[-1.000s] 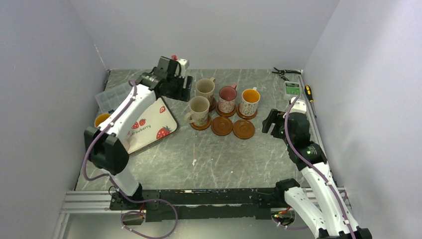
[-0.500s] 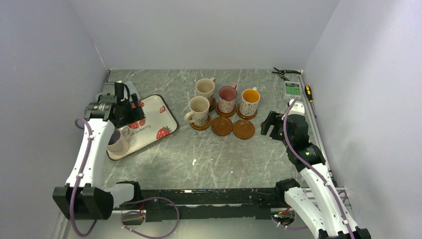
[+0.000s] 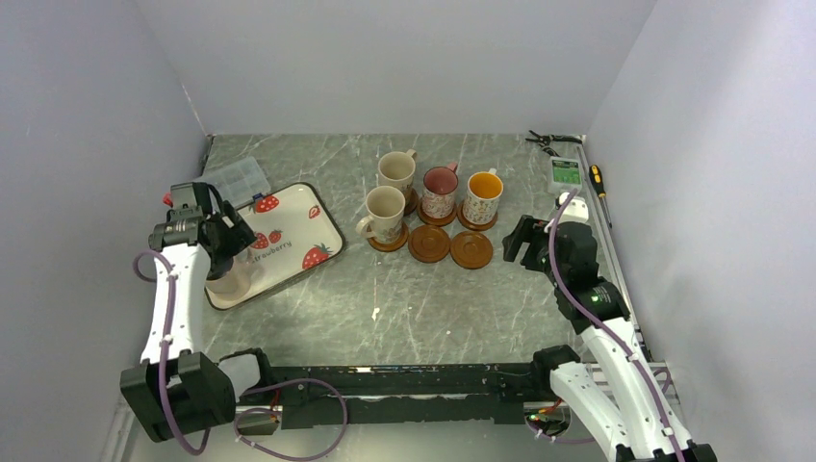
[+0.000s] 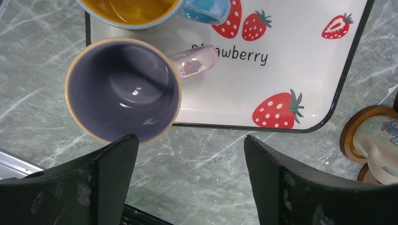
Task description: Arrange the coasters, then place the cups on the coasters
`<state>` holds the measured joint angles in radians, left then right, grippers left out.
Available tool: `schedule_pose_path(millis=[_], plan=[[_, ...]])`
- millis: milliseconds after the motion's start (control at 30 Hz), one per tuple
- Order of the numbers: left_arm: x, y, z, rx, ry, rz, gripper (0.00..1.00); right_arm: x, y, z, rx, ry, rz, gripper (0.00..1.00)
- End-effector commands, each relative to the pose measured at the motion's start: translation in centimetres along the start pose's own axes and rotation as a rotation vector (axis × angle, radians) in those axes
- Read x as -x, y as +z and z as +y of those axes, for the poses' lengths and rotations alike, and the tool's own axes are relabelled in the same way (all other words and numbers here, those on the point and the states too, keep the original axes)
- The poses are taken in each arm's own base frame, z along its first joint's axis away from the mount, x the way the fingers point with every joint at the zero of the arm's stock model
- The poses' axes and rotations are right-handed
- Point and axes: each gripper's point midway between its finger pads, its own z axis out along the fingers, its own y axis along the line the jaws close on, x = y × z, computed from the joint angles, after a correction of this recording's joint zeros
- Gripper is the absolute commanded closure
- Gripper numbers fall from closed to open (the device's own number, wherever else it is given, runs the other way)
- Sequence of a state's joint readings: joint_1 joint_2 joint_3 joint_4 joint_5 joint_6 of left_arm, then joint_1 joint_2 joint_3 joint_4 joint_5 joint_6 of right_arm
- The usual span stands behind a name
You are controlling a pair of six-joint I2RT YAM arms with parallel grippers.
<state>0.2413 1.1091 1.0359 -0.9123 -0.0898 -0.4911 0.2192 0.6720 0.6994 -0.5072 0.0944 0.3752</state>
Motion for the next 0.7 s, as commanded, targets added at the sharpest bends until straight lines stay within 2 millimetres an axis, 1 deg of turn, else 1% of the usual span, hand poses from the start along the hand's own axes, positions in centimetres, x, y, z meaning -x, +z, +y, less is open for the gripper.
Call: schedule_pose_path(millis=[0, 100, 200, 300, 367, 433, 500, 600, 667], plan=[[1.1, 1.1, -0.7, -0.038, 0.013, -0.024, 0.12, 0.6, -0.1, 0.3, 0.020, 0.006, -0.034, 0.18], [0.8, 1.8, -0.9, -0.041, 0.048, 0.012, 0.13, 0.5, 0.0, 0.3, 0.018, 0.008, -0.029, 0.18], [0.3, 2.2, -1.1, -0.049, 0.067, 0.059, 0.15, 0.6, 0.1, 0.3, 0.018, 0.007, -0.031, 0.18], [-0.1, 2.5, -1.9, -0.091, 0.086, 0.099, 0.18, 0.5, 0.2, 0.3, 0.016, 0.008, -0.029, 0.18], [-0.5, 2.7, -2.4, -0.119, 0.096, 0.131, 0.23, 0.4, 0.2, 0.3, 0.018, 0.008, -0.026, 0.18], [-0.7, 2.8, -2.5, -0.123, 0.106, 0.157, 0.28, 0.4, 0.2, 0.3, 0.016, 0.008, -0.023, 0.18], [-0.8, 3.0, -2.2, -0.108, 0.123, 0.166, 0.37, 0.4, 0.2, 0.2, 0.014, 0.010, -0.025, 0.18], [-0.6, 3.2, -1.2, -0.055, 0.162, 0.164, 0.46, 0.4, 0.1, 0.1, 0.011, 0.011, -0.029, 0.18], [-0.5, 3.3, -0.8, -0.025, 0.172, 0.169, 0.49, 0.3, 0.1, 0.1, 0.011, 0.012, -0.029, 0.18]])
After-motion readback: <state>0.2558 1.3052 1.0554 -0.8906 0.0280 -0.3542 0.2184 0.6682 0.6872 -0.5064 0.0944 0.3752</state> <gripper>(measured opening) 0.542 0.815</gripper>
